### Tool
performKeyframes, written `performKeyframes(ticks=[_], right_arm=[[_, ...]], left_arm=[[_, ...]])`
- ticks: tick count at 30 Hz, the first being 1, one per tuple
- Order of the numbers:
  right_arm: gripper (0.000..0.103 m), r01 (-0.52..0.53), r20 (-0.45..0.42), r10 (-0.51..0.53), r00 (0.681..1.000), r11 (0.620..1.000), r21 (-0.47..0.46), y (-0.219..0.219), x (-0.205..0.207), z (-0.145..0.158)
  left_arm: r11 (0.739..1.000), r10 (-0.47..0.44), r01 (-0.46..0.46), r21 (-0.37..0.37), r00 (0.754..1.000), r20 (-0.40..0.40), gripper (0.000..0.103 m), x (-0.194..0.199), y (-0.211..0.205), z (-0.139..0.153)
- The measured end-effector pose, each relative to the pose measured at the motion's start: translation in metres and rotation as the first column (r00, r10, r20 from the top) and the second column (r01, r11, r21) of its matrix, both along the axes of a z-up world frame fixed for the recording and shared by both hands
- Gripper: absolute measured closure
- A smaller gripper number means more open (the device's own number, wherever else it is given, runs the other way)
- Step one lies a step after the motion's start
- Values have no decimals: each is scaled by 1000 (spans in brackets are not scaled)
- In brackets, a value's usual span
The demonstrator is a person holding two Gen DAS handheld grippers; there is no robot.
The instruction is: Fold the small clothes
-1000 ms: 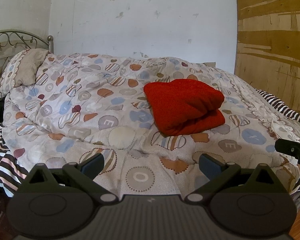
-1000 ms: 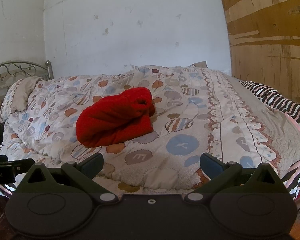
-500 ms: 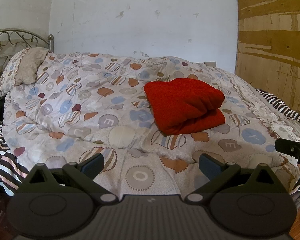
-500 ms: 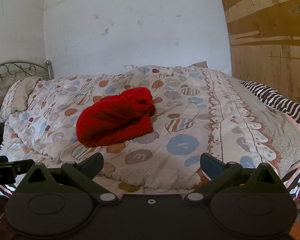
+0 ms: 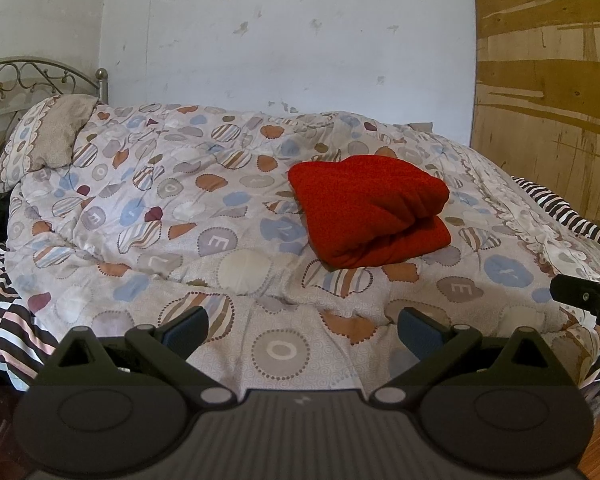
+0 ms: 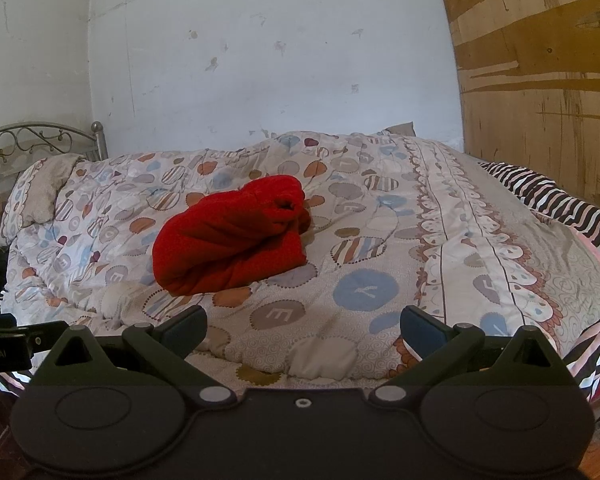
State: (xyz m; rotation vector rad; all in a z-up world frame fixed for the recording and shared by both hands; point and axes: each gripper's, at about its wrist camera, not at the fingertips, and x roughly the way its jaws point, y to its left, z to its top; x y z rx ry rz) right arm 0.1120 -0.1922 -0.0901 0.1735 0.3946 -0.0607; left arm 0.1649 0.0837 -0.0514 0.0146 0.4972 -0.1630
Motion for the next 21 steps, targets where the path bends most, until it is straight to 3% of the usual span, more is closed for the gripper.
performKeyframes(ticks=[13,21], right_arm=[[1,-3,-1,3,1000,1000,0,1,0,-1],[1,-2,-2,2,1000,1000,0,0,1,-1]], left_arm=[[1000,-5,4,-14,1000,-13,0,-2,0,-3],[996,66,-65,66,998,-19,0,-1,-8,1]])
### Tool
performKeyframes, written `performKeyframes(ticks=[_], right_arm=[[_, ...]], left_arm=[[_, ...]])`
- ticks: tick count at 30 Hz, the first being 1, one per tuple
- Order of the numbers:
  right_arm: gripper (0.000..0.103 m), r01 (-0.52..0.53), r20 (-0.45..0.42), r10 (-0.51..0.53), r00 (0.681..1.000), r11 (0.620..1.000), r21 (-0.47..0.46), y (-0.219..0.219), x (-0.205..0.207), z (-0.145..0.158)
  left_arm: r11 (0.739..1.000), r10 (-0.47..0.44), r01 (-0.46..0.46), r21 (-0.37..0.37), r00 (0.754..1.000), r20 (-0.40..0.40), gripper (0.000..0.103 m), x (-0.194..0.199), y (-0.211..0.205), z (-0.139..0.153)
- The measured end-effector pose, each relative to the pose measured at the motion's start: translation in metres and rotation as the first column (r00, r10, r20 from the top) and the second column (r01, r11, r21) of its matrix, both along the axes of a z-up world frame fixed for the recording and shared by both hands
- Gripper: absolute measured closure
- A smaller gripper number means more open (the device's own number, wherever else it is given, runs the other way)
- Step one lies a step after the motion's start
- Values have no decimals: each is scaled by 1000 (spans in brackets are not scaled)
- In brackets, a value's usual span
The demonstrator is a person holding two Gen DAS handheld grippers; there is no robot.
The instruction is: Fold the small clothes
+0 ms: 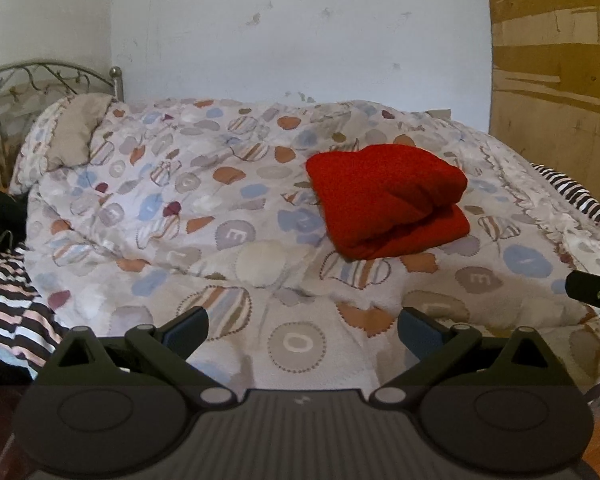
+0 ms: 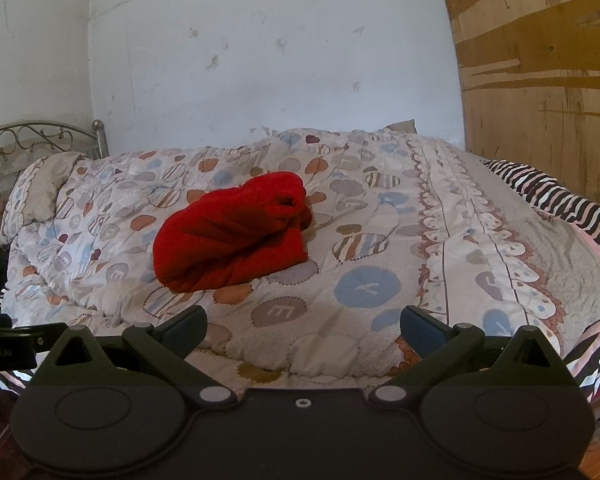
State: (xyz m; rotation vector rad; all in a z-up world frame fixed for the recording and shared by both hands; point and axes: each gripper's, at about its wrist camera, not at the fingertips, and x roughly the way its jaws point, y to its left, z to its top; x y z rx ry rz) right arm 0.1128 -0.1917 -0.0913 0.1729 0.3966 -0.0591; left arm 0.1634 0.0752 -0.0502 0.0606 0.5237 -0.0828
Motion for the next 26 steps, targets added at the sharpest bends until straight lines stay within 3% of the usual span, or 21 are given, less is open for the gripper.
performKeyframes(ticks=[26], right_arm=[[1,-3,2,3,1000,1000,3,2,-2,-3]], left_arm=[[1000,13,-13,-23,1000,-13,0,5,1,1]])
